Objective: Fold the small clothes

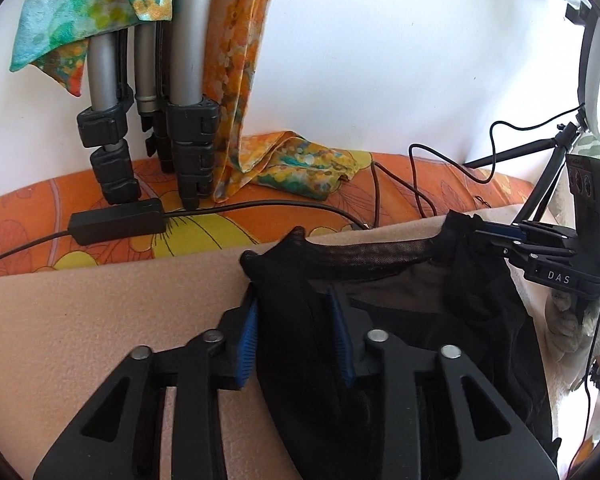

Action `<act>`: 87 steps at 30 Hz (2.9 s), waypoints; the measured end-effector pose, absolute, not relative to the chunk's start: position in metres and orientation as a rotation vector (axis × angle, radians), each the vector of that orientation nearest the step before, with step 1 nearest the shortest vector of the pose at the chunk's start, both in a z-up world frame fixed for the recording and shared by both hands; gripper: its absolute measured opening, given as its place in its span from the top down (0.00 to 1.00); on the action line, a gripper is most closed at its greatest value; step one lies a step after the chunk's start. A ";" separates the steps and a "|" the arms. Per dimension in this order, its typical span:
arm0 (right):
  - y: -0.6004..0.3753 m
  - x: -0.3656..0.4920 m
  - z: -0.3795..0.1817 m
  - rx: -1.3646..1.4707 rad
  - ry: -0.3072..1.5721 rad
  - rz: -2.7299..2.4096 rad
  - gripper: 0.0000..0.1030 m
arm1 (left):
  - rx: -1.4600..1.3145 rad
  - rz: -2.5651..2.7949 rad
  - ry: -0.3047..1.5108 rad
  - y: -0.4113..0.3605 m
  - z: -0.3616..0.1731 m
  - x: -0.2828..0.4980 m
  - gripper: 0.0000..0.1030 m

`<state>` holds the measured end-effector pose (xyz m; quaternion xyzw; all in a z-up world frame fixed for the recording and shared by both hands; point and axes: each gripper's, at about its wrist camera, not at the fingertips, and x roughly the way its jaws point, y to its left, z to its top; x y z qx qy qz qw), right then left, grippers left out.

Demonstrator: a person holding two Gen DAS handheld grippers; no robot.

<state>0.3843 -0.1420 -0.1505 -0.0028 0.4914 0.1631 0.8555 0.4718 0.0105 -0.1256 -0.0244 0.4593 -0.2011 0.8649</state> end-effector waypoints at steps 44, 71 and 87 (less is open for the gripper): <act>-0.135 0.087 -0.049 -0.054 0.865 0.462 0.95 | -0.059 -0.541 0.802 0.008 -0.032 0.192 0.95; -0.188 -0.036 -0.091 -0.088 0.916 0.456 0.95 | 0.104 -0.547 0.939 0.049 -0.067 0.080 0.91; -0.223 0.007 -0.141 0.580 1.114 0.500 0.60 | -0.533 -0.581 1.167 0.060 -0.112 0.117 0.56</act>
